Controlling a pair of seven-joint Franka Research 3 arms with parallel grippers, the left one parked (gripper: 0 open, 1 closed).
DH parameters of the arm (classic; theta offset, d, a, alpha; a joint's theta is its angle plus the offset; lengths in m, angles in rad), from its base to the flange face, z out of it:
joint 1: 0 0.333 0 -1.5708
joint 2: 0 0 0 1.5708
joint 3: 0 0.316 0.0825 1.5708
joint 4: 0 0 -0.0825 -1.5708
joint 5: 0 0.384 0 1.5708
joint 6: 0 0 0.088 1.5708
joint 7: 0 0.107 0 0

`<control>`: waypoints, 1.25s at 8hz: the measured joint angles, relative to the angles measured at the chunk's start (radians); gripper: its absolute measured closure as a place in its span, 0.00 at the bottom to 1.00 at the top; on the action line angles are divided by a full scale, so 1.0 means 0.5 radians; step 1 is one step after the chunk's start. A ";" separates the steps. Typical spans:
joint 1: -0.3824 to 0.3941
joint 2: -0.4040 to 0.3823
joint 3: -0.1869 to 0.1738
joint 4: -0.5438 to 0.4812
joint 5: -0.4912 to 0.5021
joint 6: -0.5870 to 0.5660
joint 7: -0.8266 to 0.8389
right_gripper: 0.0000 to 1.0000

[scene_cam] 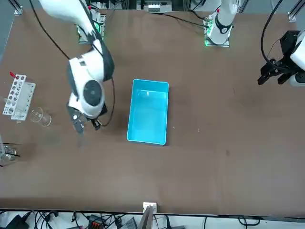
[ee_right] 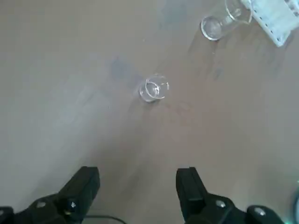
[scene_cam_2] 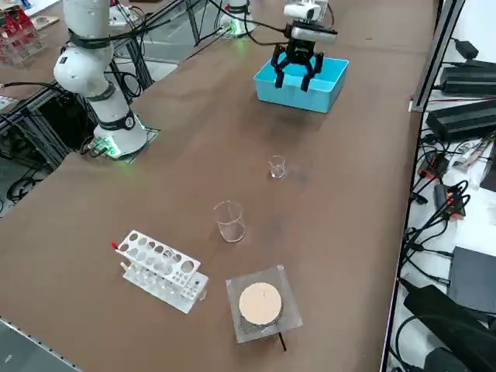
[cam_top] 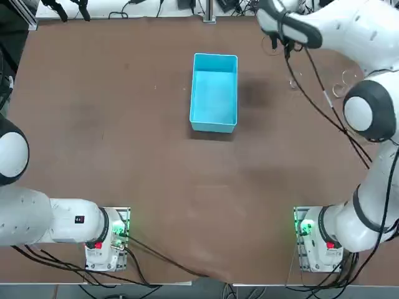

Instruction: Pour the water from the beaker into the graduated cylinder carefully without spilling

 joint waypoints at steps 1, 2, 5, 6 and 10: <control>-0.068 -0.086 -0.003 0.005 0.096 -0.099 -0.276 0.00; -0.129 -0.166 -0.005 0.010 0.162 -0.224 -0.567 0.00; -0.379 -0.423 -0.024 0.016 0.451 -0.349 -1.419 0.00; -0.434 -0.513 -0.074 -0.004 0.535 -0.378 -1.709 0.00; -0.670 -0.859 -0.136 -0.299 0.652 -0.337 -2.503 0.00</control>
